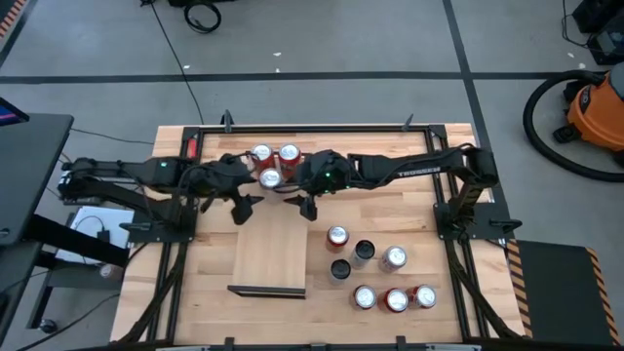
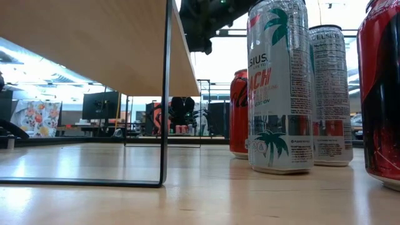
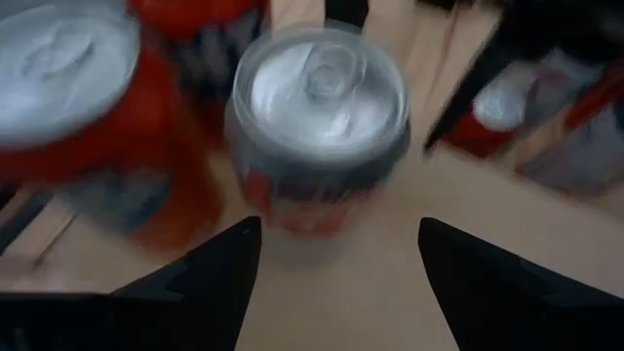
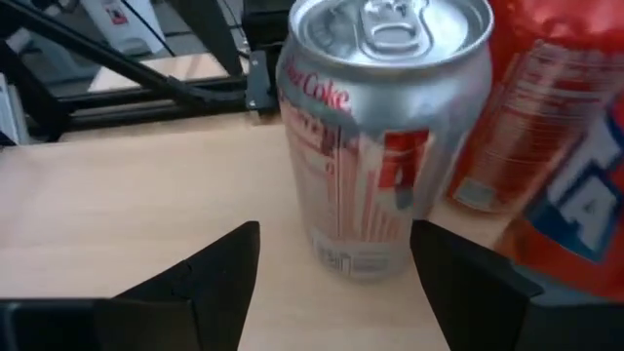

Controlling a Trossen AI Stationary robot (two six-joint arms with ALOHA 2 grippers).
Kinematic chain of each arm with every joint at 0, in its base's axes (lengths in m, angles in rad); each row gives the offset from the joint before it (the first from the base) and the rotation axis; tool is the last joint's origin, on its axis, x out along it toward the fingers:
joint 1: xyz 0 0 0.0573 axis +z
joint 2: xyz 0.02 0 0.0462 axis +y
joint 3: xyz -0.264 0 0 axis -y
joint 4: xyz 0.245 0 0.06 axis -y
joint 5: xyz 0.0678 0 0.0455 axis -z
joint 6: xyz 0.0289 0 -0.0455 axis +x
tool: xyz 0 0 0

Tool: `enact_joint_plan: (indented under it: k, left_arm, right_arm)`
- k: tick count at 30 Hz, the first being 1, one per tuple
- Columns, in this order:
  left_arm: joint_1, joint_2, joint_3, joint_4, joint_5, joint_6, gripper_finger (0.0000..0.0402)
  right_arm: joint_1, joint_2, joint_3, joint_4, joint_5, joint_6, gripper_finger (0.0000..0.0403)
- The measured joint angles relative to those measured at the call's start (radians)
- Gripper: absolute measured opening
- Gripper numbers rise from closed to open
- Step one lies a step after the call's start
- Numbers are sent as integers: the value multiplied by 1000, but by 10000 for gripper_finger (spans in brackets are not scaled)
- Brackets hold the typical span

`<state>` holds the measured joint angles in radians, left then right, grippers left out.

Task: Pick and place cans onto a shelf
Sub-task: Put the top red-silver soda can on the shelf, then put the red-silver soda can on the shelf aligned with the other red-silver soda can

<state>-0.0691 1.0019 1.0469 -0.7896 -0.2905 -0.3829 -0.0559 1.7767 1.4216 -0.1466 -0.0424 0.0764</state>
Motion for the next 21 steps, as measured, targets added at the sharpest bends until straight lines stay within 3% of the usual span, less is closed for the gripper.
enact_joint_plan:
  k: [11, 21]
  left_arm:
    - [-20, -43, 70, -142, -2, -25, 288]
    - [-20, -50, 149, -251, -3, -5, 288]
  right_arm:
    - [-2, 74, 1, 162, -11, 19, 273]
    - [-1, 72, 1, 137, -2, 28, 273]
